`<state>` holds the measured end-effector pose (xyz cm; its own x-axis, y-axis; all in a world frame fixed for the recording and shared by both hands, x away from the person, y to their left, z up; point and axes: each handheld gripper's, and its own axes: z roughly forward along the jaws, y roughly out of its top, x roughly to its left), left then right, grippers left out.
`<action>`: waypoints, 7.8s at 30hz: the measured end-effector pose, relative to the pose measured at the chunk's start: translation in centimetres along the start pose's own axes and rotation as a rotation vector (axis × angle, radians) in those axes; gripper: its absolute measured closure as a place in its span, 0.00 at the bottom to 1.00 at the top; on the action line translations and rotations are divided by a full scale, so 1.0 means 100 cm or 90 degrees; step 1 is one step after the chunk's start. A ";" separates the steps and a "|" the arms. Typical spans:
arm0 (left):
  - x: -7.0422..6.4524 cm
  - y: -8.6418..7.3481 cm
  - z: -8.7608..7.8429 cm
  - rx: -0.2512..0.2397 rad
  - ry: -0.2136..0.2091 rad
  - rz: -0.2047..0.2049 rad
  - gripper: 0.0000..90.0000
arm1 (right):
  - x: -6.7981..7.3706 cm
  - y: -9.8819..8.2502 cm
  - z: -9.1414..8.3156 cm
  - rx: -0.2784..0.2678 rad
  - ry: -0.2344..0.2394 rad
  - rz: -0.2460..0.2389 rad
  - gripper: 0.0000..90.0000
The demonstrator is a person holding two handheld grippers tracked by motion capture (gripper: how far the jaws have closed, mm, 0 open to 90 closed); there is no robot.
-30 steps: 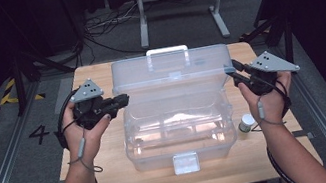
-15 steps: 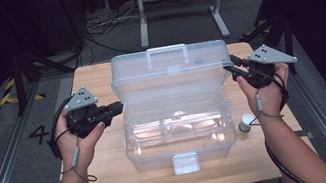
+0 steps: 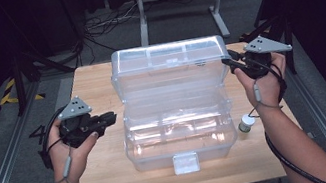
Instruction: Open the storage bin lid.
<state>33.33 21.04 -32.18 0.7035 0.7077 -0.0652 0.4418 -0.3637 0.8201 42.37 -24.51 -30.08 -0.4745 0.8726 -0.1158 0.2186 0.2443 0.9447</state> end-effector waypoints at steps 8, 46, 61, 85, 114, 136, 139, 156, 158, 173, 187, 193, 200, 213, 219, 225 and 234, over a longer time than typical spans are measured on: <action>-0.003 -0.006 -0.006 0.018 -0.036 0.012 0.89 | -0.005 0.008 0.007 0.031 0.006 0.015 0.81; -0.031 -0.063 0.064 0.130 -0.248 0.067 0.85 | -0.016 0.018 0.025 0.060 0.014 0.060 0.83; -0.034 -0.065 0.067 0.129 -0.234 0.085 0.82 | -0.024 0.022 0.038 0.076 0.017 0.075 0.83; -0.033 -0.065 0.068 0.131 -0.238 0.088 0.82 | -0.043 0.031 0.071 0.128 0.018 0.104 0.96; -0.032 -0.066 0.069 0.124 -0.242 0.081 0.82 | -0.055 0.020 0.110 0.139 0.004 0.171 0.96; -0.031 -0.066 0.069 0.124 -0.250 0.079 0.82 | -0.065 0.011 0.137 0.176 0.009 0.204 0.96; -0.031 -0.066 0.069 0.124 -0.249 0.079 0.82 | -0.066 0.010 0.140 0.180 0.010 0.210 0.96; -0.030 -0.067 0.069 0.117 -0.252 0.075 0.82 | -0.072 0.001 0.155 0.208 0.018 0.237 0.96; -0.030 -0.067 0.069 0.117 -0.251 0.076 0.82 | -0.073 0.000 0.157 0.210 0.021 0.243 0.96; -0.030 -0.067 0.069 0.118 -0.252 0.076 0.82 | -0.078 -0.008 0.167 0.225 0.029 0.266 0.95; -0.031 -0.068 0.068 0.112 -0.245 0.074 0.82 | -0.083 -0.021 0.180 0.243 0.046 0.292 0.95; -0.032 -0.068 0.068 0.112 -0.244 0.074 0.81 | -0.084 -0.025 0.183 0.245 0.049 0.298 0.94; -0.031 -0.068 0.068 0.112 -0.244 0.075 0.81 | -0.085 -0.028 0.186 0.250 0.049 0.305 0.94; -0.031 -0.068 0.068 0.113 -0.245 0.075 0.81 | -0.084 -0.034 0.191 0.261 0.044 0.313 0.94; -0.031 -0.068 0.069 0.114 -0.245 0.075 0.81 | -0.085 -0.036 0.192 0.261 0.047 0.318 0.93; -0.032 -0.067 0.069 0.120 -0.242 0.074 0.81 | -0.084 -0.036 0.191 0.255 0.042 0.308 0.91; -0.035 -0.059 0.071 0.128 -0.249 0.083 0.72 | -0.084 -0.020 0.169 0.211 0.031 0.279 0.78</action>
<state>32.25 16.38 -40.83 0.9006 0.3805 -0.2102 0.4079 -0.5724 0.7113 60.38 -25.19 -36.20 -0.3157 0.9040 0.2882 0.6571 -0.0109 0.7537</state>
